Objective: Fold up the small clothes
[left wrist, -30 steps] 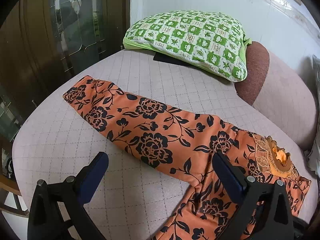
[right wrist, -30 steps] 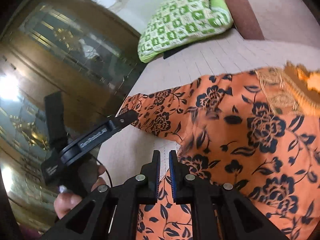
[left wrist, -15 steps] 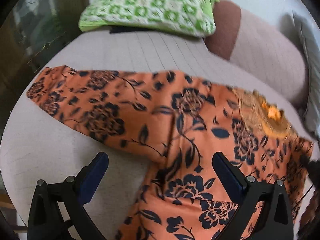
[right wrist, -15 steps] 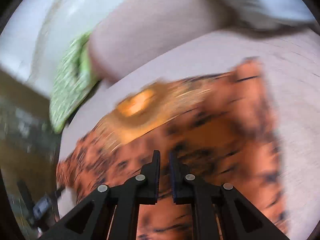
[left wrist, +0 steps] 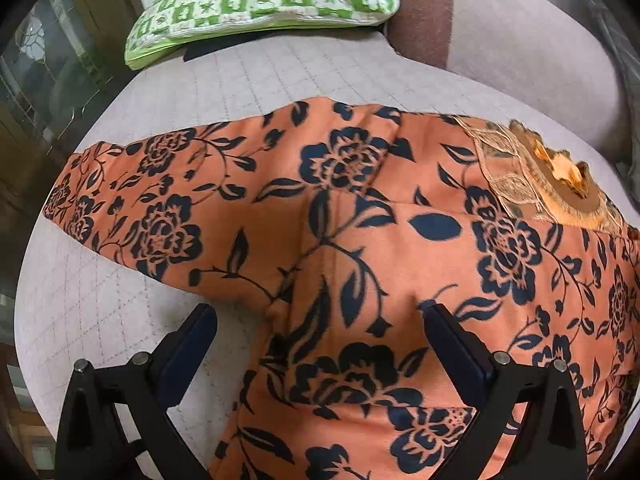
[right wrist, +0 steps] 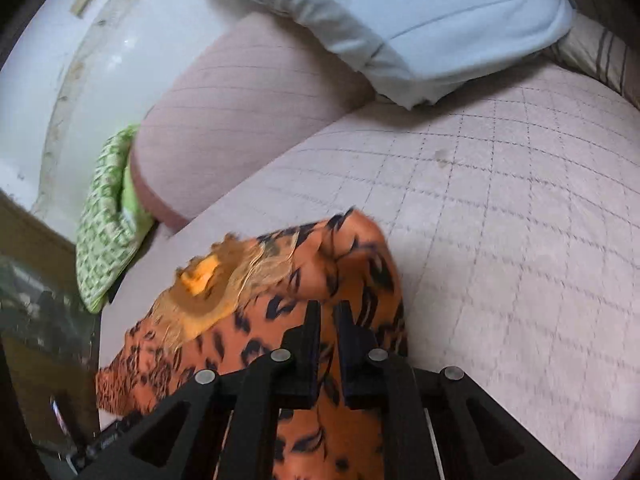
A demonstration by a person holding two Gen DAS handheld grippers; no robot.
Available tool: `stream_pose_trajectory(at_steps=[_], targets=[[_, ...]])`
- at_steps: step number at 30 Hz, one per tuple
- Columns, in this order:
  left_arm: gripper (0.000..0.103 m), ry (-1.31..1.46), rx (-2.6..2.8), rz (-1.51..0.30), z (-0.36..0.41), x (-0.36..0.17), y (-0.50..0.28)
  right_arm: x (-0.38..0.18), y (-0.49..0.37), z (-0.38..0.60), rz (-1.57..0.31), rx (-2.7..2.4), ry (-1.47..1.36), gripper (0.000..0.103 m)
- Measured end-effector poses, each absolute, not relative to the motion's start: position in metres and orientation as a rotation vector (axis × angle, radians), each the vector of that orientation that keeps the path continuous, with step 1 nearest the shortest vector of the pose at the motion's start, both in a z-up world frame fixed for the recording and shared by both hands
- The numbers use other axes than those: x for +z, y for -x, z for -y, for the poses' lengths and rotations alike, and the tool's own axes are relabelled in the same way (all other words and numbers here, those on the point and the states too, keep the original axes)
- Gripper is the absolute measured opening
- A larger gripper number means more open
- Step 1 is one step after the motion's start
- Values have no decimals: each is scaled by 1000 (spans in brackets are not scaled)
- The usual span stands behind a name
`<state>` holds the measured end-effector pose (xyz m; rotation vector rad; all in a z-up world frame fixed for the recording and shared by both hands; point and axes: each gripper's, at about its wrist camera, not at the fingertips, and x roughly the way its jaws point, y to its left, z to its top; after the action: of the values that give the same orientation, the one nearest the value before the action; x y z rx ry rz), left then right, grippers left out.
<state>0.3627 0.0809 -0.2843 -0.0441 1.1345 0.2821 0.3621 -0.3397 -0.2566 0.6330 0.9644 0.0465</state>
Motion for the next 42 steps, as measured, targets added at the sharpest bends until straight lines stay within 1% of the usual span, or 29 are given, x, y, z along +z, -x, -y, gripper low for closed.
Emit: stream_pose_trajectory(at_steps=[3,4,10,14,18,24,26,29,36,39,42], targets=[[103,17,272,-1190,-65,-302,-366,-267,-334,326,-1012,76,-699,11],[103,16,280,-1184,-62,-304,-365,-269,-317,324,-1010,96,-715,11],[103,46,325,-1162,-53,-295,-353,-282,-226,316,-1086,95,-658,11],[103,14,325,-1049,-37,-267,-317,-261,-175,332,-1021,85,-670,10],[103,-22,308,-889,-5,-239,-258,-227,-123,345,-903,90,-627,10],[103,-52,206,-780,22,-215,-182,-207,-72,345,-862,107,-610,10],[103,-45,176,-767,11,-207,-174,-200,-60,343,-846,118,-599,10],[103,-70,177,-720,8,-187,-155,-189,-46,332,-818,148,-571,10],[103,-113,208,-524,-6,-106,-101,-159,-25,307,-749,190,-500,10],[103,-112,222,-445,-5,-77,-82,-127,-7,300,-666,208,-444,10],[103,-125,207,-357,5,-48,-56,-88,20,299,-535,222,-420,10]])
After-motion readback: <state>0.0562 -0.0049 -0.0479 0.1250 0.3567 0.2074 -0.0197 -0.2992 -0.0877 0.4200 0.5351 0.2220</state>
